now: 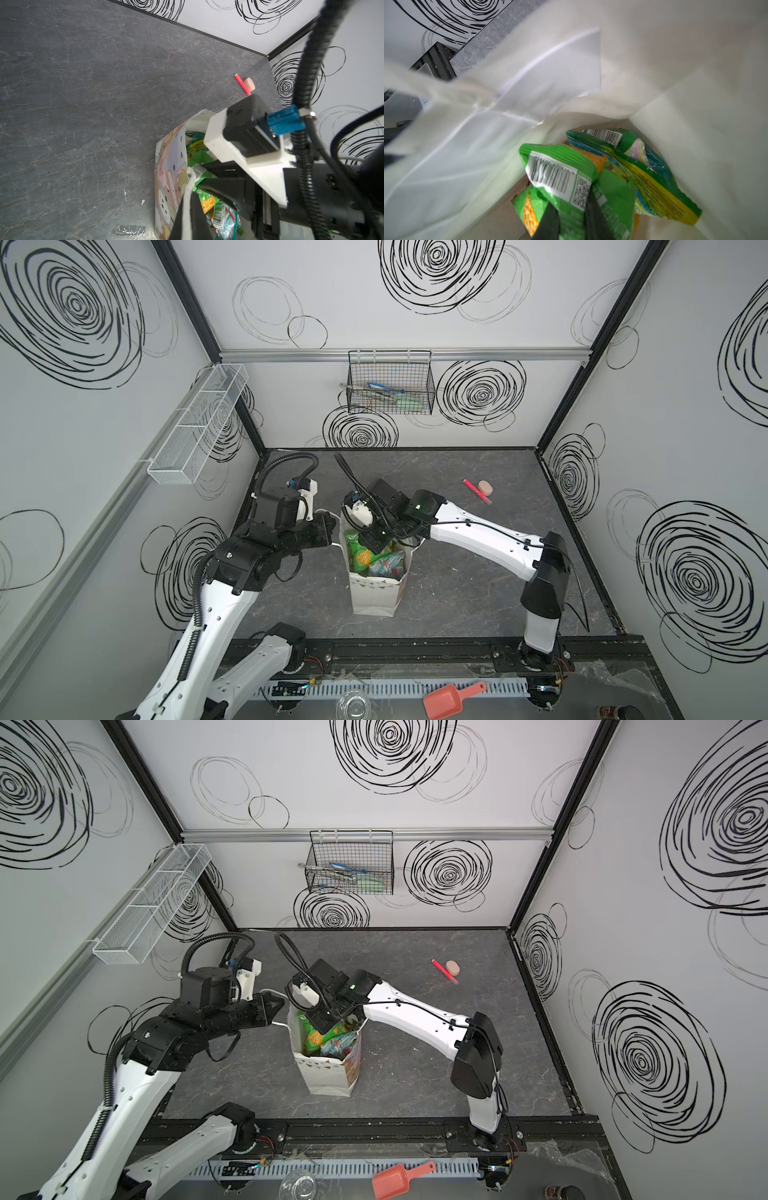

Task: Take the snacks out of the paper bag
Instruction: Pick up the snack from the paper bag.

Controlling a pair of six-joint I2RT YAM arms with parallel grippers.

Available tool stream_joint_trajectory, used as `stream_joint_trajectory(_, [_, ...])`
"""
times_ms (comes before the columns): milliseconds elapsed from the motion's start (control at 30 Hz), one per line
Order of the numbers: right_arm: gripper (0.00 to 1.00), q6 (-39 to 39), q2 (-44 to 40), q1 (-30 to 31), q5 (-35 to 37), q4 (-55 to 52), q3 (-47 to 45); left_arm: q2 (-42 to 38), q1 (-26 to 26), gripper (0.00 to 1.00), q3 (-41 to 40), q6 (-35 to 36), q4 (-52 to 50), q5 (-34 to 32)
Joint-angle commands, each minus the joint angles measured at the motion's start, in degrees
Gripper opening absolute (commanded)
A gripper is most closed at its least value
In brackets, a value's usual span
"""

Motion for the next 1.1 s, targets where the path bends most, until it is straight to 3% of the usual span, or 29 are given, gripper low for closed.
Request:
stream_joint_trajectory(0, [0.05, 0.00, -4.70, 0.42, -1.11, 1.09, 1.17, -0.49, 0.57, 0.00, -0.55, 0.26, 2.12, 1.71])
stream_joint_trajectory(333, [0.00, 0.83, -13.65, 0.42, 0.08, 11.81, -4.50, -0.40, 1.17, 0.00, -0.28, 0.35, 2.39, 2.34])
stream_joint_trajectory(633, [0.00, 3.01, -19.85, 0.32, 4.81, 17.32, -2.10, -0.54, 1.35, 0.01, 0.58, 0.89, 2.83, 2.36])
stream_joint_trajectory(833, [0.00, 3.43, -24.69, -1.31, 11.52, 18.22, 1.88, -2.40, 1.44, 0.29, 0.35, 1.14, 5.27, 2.66])
stream_joint_trajectory(933, [0.00, 4.43, -29.00, -4.90, 11.81, 20.83, 0.03, -4.18, 1.53, 0.49, -0.26, 1.07, 8.53, 4.02])
stream_joint_trajectory(1067, [0.00, 6.53, -34.42, -13.38, 9.77, 22.39, -3.70, -7.51, 1.61, 0.58, -0.59, 0.73, 13.95, 5.83])
